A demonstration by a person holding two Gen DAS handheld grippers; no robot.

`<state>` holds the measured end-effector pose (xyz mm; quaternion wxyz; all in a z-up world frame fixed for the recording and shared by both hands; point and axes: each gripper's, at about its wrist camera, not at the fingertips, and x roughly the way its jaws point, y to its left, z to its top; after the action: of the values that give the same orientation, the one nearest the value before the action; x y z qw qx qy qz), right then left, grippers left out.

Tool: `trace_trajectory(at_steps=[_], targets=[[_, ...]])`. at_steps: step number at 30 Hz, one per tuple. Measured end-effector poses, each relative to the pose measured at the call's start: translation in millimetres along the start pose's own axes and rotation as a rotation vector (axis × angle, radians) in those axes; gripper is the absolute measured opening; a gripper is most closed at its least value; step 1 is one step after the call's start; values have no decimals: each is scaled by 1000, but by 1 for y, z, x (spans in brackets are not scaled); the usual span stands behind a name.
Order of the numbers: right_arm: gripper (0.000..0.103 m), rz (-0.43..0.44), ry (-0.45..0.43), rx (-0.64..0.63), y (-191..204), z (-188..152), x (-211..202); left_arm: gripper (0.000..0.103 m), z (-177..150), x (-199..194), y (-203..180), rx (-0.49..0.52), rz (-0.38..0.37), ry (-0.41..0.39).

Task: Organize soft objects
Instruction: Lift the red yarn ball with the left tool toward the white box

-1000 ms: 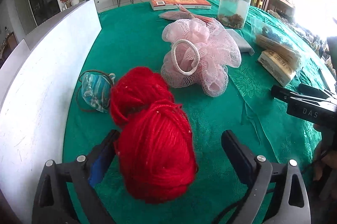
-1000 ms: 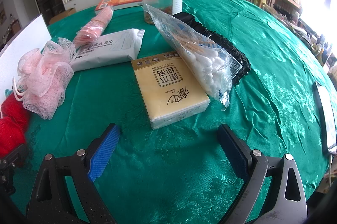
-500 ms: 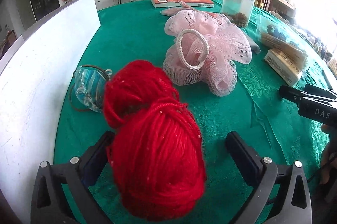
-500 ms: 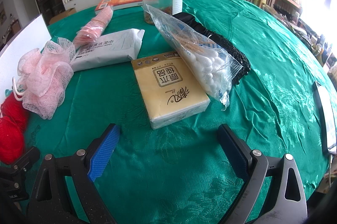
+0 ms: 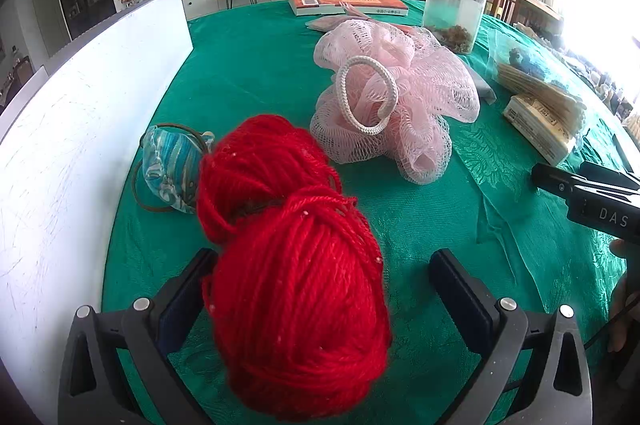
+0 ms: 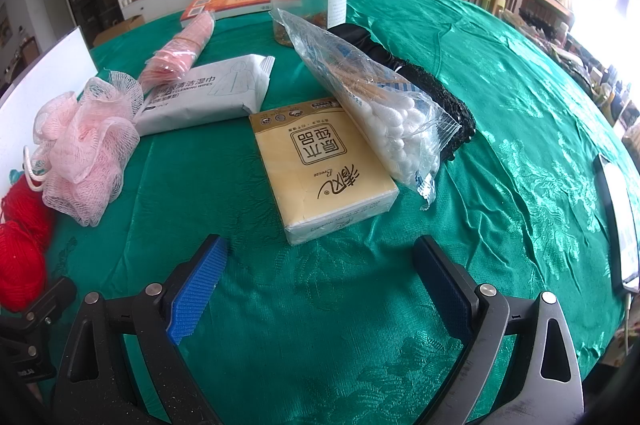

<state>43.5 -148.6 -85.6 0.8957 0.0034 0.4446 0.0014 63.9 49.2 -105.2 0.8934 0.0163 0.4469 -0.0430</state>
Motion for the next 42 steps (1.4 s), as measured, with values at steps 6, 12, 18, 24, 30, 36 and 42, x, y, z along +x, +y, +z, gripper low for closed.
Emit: trace_trajectory(at_steps=[6,12,18,24,30,36,42], targets=[[96,0,0,0,0,0,0,103,0,0,0,0,0,0],[96,0,0,0,0,-1,0,103,0,0,0,0,1,-1],[96,0,0,0,0,0,0,103,0,1,-1,-1,1,-1],[96,0,0,0,0,0,1,103,0,1,-1,-1,1,-1],[96,0,0,0,0,0,1,103,-1,1,-1,-1,1,-2],[96,0,0,0,0,0,1,103,-1,1,-1,-2,2,-2],[96,0,0,0,0,0,1,103,-1,1,-1,-2,2,-2]])
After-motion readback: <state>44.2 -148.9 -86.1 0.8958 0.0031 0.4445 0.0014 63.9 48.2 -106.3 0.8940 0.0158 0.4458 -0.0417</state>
